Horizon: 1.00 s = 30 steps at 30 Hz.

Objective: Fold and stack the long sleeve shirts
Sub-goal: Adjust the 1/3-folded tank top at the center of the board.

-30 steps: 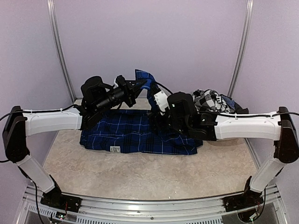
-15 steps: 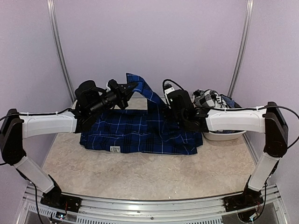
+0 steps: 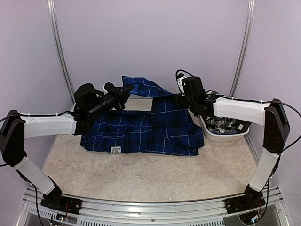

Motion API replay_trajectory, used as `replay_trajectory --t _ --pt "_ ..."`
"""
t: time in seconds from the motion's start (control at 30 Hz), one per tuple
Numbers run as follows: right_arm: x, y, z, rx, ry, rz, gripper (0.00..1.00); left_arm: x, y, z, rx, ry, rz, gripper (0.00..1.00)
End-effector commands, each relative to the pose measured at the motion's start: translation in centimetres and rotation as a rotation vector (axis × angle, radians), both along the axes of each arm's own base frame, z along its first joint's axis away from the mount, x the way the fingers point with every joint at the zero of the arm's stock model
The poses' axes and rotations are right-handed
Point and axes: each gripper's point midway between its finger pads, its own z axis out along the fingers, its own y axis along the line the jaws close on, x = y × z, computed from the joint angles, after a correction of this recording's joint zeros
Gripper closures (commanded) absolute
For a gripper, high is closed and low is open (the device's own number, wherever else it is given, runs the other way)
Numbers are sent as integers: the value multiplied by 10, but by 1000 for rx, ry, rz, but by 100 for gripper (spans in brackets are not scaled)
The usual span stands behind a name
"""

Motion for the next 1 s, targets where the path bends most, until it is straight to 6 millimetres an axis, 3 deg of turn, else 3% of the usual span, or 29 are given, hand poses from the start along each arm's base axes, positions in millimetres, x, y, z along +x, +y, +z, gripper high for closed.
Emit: replay_trajectory --t 0.0,0.2,0.4,0.5,0.63,0.77,0.97 --pt "12 -14 -28 -62 76 -6 15 7 -8 -9 22 -19 -27 100" --pt "23 -27 -52 -67 123 -7 14 16 -16 -23 63 -13 -33 100" --pt "32 -12 -79 -75 184 111 12 22 -17 -35 94 -5 -29 100" --pt "38 -12 -96 -114 220 109 11 28 -8 -41 103 8 2 100" --pt "40 -17 -111 -132 271 101 9 41 18 -42 113 6 74 100" --pt "27 -12 -124 -65 348 166 8 50 31 -40 132 -7 107 100" --pt "-11 -1 -143 52 469 281 7 53 24 -59 148 12 66 100"
